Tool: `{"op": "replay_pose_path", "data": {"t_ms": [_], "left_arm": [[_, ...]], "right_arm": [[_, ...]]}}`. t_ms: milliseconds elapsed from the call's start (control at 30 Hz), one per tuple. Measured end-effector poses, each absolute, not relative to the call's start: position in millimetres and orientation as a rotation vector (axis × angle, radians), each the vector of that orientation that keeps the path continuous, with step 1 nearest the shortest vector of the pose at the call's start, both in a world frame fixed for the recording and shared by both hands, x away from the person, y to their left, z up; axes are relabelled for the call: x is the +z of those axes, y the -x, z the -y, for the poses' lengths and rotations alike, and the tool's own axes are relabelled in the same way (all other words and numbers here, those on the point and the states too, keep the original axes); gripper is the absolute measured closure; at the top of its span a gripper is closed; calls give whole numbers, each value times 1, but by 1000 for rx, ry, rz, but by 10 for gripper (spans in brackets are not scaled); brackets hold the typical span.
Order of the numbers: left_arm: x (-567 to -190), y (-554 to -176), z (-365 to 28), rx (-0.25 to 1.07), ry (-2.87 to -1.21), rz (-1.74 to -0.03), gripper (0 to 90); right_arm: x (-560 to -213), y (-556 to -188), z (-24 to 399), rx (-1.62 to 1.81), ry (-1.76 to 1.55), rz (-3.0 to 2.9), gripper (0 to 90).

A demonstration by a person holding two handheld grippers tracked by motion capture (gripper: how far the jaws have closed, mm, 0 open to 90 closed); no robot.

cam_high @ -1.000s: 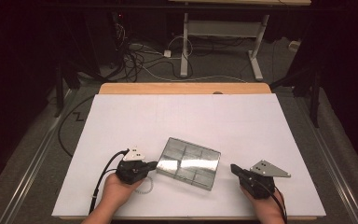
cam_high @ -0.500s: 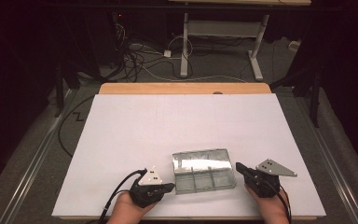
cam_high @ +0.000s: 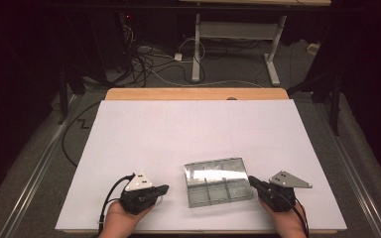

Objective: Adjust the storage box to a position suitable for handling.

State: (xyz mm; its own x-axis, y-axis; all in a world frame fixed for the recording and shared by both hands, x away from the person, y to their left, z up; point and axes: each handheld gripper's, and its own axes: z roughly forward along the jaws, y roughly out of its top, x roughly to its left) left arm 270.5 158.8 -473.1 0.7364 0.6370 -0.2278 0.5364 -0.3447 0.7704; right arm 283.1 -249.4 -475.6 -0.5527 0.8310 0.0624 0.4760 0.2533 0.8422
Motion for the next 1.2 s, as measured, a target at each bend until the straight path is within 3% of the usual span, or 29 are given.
{"op": "replay_pose_path", "data": {"t_ms": [233,1200], "left_arm": [[-474,-278,-190,206,-2033,-901,879],[-475,-287,-196,207,-1960,-961,878]], "right_arm": [[-476,-282,248,1225,-1206,-2134,900],[-477,-270,217,1253,-1119,-2226,900]]}}
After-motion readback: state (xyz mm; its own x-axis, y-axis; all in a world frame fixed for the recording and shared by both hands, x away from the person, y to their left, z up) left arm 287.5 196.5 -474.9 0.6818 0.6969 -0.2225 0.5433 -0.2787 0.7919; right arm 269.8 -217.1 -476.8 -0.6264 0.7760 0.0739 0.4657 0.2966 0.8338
